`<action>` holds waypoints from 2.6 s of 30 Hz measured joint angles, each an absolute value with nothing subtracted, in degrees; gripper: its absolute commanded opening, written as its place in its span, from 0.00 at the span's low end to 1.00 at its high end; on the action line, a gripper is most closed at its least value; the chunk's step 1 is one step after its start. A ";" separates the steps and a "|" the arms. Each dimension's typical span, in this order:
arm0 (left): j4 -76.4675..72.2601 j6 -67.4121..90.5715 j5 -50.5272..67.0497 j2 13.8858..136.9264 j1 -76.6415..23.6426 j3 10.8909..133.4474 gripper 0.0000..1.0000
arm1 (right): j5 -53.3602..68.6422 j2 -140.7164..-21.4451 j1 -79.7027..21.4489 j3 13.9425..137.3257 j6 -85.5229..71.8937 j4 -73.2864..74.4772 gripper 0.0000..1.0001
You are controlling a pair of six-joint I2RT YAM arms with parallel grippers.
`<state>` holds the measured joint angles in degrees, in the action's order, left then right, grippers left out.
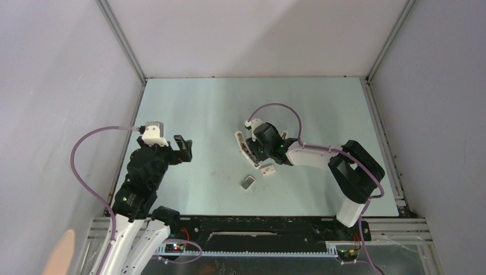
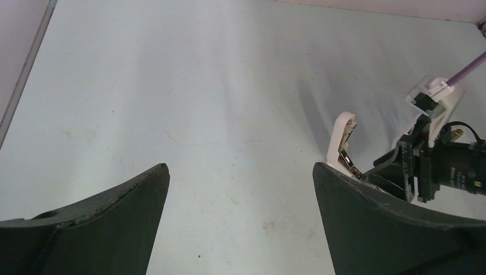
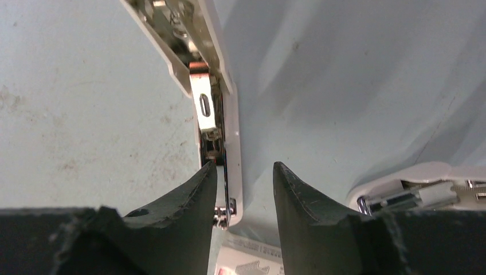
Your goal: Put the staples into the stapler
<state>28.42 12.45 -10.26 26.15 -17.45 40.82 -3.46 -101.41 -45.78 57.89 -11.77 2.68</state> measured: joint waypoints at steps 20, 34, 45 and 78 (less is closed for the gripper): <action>23.35 26.09 -3.44 38.04 -17.43 40.93 0.98 | -1.21 -88.92 -47.22 45.04 -11.09 -3.64 0.44; 5.15 36.75 6.33 62.41 -17.52 41.43 0.89 | -1.76 -92.75 -48.38 43.81 -9.85 -9.19 0.43; -3.38 39.86 12.53 81.58 -19.35 48.60 0.70 | -1.98 -93.86 -48.58 43.75 -9.41 -9.63 0.27; -7.49 38.46 13.67 88.23 -25.56 47.97 0.51 | -1.91 -94.08 -48.62 43.75 -8.99 -10.09 0.13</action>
